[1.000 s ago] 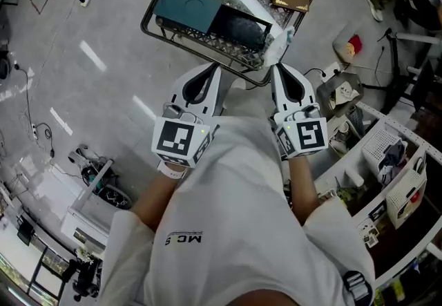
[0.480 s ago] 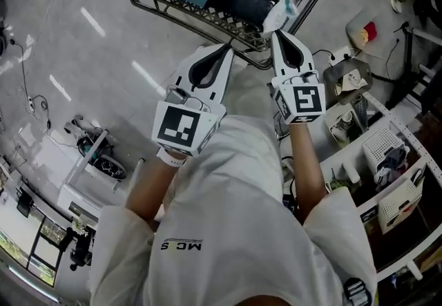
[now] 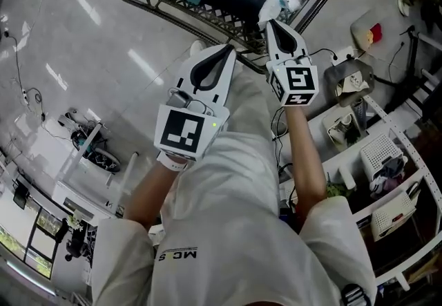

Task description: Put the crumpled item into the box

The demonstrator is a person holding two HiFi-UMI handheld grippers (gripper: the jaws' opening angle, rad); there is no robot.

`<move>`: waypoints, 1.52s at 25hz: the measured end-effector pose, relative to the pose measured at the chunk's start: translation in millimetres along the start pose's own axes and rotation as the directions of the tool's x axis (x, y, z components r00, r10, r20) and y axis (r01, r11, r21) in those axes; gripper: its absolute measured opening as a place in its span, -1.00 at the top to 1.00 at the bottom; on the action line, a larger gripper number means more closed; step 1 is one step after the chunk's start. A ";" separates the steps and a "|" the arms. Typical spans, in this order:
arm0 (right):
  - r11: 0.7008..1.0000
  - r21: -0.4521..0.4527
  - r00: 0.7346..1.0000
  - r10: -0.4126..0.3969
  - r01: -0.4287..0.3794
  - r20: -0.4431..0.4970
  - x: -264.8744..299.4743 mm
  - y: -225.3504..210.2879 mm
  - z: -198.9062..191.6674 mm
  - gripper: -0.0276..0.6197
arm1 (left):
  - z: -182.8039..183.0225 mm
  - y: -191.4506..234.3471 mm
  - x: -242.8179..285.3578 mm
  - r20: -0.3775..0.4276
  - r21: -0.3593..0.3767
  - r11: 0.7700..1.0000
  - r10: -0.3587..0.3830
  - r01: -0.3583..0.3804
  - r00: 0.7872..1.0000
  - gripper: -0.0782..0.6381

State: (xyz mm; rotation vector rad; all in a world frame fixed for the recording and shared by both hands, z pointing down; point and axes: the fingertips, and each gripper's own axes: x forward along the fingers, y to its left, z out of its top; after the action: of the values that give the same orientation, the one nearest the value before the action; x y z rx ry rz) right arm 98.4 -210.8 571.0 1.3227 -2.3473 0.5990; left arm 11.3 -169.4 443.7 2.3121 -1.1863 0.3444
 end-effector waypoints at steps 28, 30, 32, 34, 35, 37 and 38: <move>0.999 0.031 0.961 -0.034 0.044 -0.275 47.8 -28.6 -85.3 0.83 | -21.3 -10.4 15.1 -0.069 -0.021 0.999 -0.031 0.030 0.997 0.71; 0.998 0.039 0.964 -0.035 0.047 -0.264 42.5 -28.0 -81.5 0.83 | -19.6 -11.7 12.3 -0.069 -0.013 0.999 -0.034 0.034 0.997 0.72; 0.997 0.046 0.968 -0.042 0.055 -0.248 35.6 -27.2 -75.2 0.83 | -16.0 -13.4 8.3 -0.063 -0.005 0.999 -0.038 0.038 0.997 0.72; 0.997 0.047 0.971 -0.048 0.061 -0.235 27.6 -24.6 -68.3 0.83 | -12.4 -15.0 3.4 -0.054 0.018 0.999 -0.044 0.045 0.998 0.72; 0.997 0.047 0.972 -0.048 0.060 -0.229 23.1 -22.4 -64.9 0.83 | -10.9 -15.9 0.8 -0.047 0.035 0.998 -0.049 0.050 0.998 0.72; 0.997 0.043 0.975 -0.049 0.059 -0.215 12.1 -17.4 -57.8 0.83 | -6.8 -18.7 -4.6 -0.040 0.055 0.997 -0.054 0.056 0.998 0.72; 0.997 0.040 0.977 -0.051 0.061 -0.206 5.9 -15.2 -53.4 0.84 | -4.1 -20.4 -7.1 -0.039 0.061 0.996 -0.056 0.059 0.998 0.72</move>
State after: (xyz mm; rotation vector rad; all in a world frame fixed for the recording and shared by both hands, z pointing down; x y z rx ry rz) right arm 114.9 -193.5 621.4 1.2769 -2.1353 0.7392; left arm 23.7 -152.4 437.3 2.3773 -1.1031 0.4073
